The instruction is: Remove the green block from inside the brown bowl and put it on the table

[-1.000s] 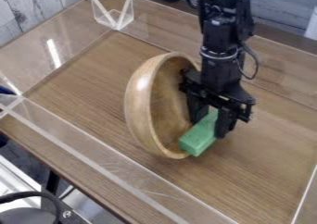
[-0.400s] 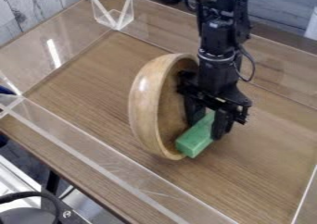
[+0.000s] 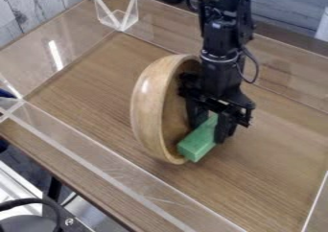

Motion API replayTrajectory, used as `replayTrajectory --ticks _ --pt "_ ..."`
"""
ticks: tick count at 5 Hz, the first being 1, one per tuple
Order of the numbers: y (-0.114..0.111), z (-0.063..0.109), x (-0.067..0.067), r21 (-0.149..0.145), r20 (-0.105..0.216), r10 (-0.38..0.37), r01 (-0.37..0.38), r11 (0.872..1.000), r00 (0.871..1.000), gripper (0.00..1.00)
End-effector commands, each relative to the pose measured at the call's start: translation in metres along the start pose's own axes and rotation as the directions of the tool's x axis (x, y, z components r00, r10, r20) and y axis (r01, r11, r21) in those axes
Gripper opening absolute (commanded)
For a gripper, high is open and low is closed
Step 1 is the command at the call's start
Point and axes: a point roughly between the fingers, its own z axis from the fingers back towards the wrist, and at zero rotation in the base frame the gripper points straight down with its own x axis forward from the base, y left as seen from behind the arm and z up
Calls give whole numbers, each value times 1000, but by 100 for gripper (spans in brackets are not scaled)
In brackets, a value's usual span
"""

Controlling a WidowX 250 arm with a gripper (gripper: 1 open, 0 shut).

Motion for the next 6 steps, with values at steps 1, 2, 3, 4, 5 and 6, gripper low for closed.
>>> replayTrajectory --ticks 1,2,3,4,5,6 --pt "2 16 9 -1 52 -6 6 1000 999 0" --pt "3 20 8 -7 59 -5 6 1000 998 0" --pt "3 25 8 -12 68 -5 6 1000 998 0" --pt "3 29 7 -18 76 -5 7 1000 997 0" --pt "3 33 6 -23 82 -5 7 1000 997 0" --pt "3 34 6 -26 85 -5 7 1000 996 0"
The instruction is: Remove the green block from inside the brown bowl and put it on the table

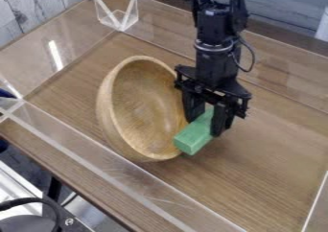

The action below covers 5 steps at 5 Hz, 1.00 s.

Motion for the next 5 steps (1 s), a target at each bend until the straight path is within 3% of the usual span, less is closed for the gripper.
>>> replayTrajectory --ticks 1,5 --pt "2 22 9 3 80 2 -2 1000 997 0" --pt "5 22 10 -2 80 4 -4 1000 997 0"
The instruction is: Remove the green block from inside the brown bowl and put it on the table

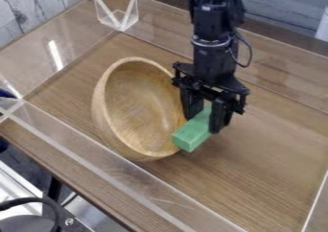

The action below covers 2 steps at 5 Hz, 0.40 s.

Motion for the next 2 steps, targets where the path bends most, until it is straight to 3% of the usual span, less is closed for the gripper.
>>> replayTrajectory --ticks 1,2 --pt "3 18 11 5 75 -1 0 1000 997 0" --pt "4 18 11 4 74 -1 0 1000 997 0"
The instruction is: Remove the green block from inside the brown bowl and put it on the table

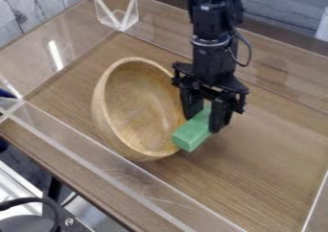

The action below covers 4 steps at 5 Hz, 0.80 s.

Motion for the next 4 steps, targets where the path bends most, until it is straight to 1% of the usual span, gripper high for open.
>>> replayTrajectory --ticks 1,4 --pt "3 17 12 7 73 -2 1 1000 997 0" --pt "5 15 12 5 69 -2 2 1000 998 0"
